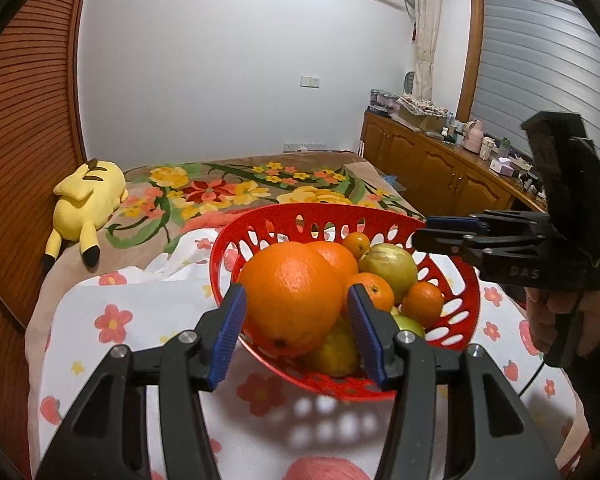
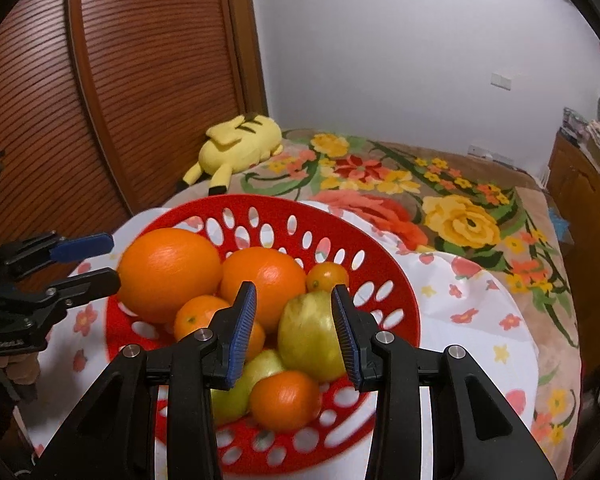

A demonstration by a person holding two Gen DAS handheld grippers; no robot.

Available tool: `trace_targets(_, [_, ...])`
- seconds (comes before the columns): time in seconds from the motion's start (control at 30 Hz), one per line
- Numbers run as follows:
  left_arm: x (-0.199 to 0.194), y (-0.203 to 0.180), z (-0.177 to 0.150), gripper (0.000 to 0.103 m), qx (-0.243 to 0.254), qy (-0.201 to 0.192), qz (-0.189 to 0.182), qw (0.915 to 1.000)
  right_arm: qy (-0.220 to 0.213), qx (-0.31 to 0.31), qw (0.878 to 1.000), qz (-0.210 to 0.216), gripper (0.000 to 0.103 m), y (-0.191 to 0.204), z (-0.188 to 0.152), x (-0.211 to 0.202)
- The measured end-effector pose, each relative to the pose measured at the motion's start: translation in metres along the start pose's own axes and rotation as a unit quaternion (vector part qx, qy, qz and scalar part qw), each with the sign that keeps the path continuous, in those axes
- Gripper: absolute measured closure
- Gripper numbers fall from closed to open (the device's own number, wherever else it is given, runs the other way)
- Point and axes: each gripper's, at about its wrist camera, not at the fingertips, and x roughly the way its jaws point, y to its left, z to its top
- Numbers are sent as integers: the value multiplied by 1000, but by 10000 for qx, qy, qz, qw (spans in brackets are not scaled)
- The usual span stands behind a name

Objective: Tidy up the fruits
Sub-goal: 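Pull both open tools back and up away from the red basket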

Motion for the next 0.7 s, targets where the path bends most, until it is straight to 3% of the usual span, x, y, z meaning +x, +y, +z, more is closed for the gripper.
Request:
trace_targets(0.27, [-23,-13,-11,45,78,-82,145,9998,-420,142,9989,-168,61,20,-22,-42])
trace_targets(0.4, [-34,-16,-20,33,69,-179,201,9996,-551,234,9979,-246,57,28,-38,-56])
trace_targets(0.53, [-42,-20,-26,31,105,-215,267,9994,-652,273,9969,-355,51,33,-53,-66])
trace_targets(0.67, [-52,-23,-30,12,117,-313,333,9989,-768,346,9952,-491,44,41,-65,-78])
trace_targets(0.7, [-55,-24,-31,11,125,-364,338,9987,-816,359,9946,-538,41,43,-68,-82])
